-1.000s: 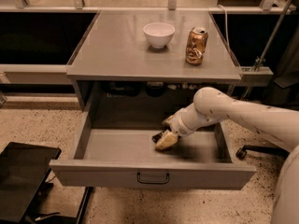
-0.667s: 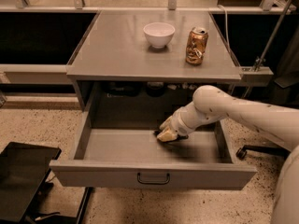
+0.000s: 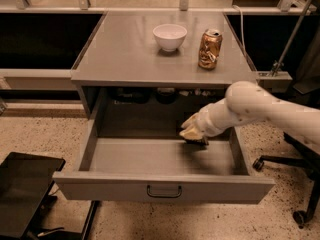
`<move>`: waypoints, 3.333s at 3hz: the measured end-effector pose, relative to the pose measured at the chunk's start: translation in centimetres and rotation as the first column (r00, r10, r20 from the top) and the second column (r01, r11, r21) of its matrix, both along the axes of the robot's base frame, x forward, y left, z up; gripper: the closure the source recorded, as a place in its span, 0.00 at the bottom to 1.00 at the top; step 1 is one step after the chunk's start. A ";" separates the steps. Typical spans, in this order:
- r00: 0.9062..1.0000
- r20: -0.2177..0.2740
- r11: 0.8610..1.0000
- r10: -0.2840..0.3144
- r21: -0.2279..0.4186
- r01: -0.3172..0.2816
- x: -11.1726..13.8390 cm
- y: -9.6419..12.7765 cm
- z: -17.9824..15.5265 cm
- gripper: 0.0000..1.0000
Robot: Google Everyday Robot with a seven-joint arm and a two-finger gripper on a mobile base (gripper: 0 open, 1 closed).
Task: Pick rxbar chocolate from top drawer and place on counter
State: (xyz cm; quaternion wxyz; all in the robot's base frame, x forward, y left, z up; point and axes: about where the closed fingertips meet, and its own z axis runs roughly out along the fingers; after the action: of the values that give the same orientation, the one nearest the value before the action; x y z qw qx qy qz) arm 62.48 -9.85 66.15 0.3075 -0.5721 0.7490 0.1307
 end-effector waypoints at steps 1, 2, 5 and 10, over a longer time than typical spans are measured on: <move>0.994 0.105 0.998 -0.031 0.057 0.025 2.7 -2.9 7.6 1.00; 0.994 0.104 0.998 -0.031 0.057 0.025 2.7 -2.9 7.6 1.00; 0.935 0.336 0.992 0.114 -0.089 -0.089 -3.6 1.2 22.7 1.00; 0.800 0.585 0.979 0.131 -0.205 -0.010 9.8 5.6 33.3 1.00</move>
Offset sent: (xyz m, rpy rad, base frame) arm 0.0153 -0.0263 0.0547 0.0412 -0.0730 -0.0232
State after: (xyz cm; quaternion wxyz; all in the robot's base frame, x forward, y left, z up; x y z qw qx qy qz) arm 72.25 -4.21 99.41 0.4654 -0.6385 0.6017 -0.1166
